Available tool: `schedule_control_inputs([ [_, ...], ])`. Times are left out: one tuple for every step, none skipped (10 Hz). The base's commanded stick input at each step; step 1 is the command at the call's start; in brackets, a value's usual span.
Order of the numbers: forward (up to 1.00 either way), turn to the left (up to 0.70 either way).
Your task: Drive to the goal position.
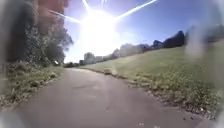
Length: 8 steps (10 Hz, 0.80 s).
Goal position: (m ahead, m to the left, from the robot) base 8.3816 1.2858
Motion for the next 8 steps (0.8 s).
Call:
schedule_control_inputs([
  [0.45, 0.0],
  [0.45, 0.0],
  [0.45, 0.0],
  [0.45, 0.0],
  [0.45, 0.03],
  [0.45, 0.19],
  [0.45, 0.27],
  [0.45, 0.27],
])
